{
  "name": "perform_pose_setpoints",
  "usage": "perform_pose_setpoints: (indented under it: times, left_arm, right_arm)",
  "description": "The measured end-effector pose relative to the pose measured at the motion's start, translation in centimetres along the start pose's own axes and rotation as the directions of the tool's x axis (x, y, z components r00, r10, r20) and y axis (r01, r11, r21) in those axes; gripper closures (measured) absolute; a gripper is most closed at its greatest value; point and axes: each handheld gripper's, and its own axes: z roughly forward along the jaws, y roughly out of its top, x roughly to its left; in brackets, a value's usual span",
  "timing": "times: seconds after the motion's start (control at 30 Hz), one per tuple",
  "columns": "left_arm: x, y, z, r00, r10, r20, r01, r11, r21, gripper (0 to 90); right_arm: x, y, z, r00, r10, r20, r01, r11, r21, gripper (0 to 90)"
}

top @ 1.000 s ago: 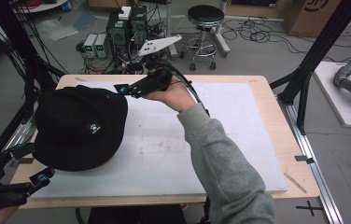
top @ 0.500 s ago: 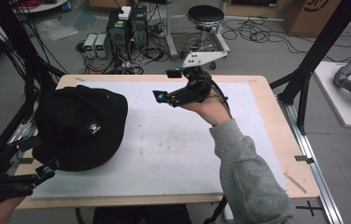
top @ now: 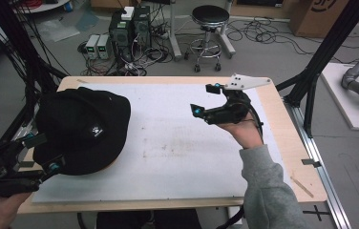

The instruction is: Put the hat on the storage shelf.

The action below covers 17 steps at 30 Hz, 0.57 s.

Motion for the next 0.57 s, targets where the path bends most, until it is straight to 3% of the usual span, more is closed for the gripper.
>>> perform_pose_setpoints:
  times: [0.13, 0.27, 0.4, 0.47, 0.57]
  left_arm:
    - [0.2, 0.4, -0.1, 0.9999, 0.007, -0.009, -0.007, 0.9998, -0.016, 15.0]
    - [0.3, 0.6, 0.1, 0.9997, 0.014, -0.022, -0.014, 0.9997, -0.018, 15.0]
    - [0.4, 0.7, 0.4, 0.9996, 0.015, -0.023, -0.016, 0.9998, -0.016, 15.0]
    - [0.4, 0.8, 0.5, 0.9996, 0.015, -0.025, -0.016, 0.9997, -0.018, 15.0]
    - [0.4, 0.9, 0.6, 0.9995, 0.015, -0.028, -0.016, 0.9996, -0.023, 15.0]
  right_arm:
    - [-0.1, -1.0, -1.2, 0.9990, 0.001, 0.044, -0.001, 1.0000, -0.006, 10.5]
    - [-0.6, -2.9, -3.2, 0.9901, 0.026, 0.138, -0.025, 0.9996, -0.008, 10.5]
    - [-1.1, -4.2, -4.5, 0.9834, 0.066, 0.169, -0.063, 0.9978, -0.018, 10.5]
    - [-1.4, -5.1, -5.5, 0.9755, 0.098, 0.197, -0.092, 0.9951, -0.037, 10.5]
    - [-1.6, -6.3, -6.6, 0.9714, 0.122, 0.203, -0.111, 0.9916, -0.066, 10.5]
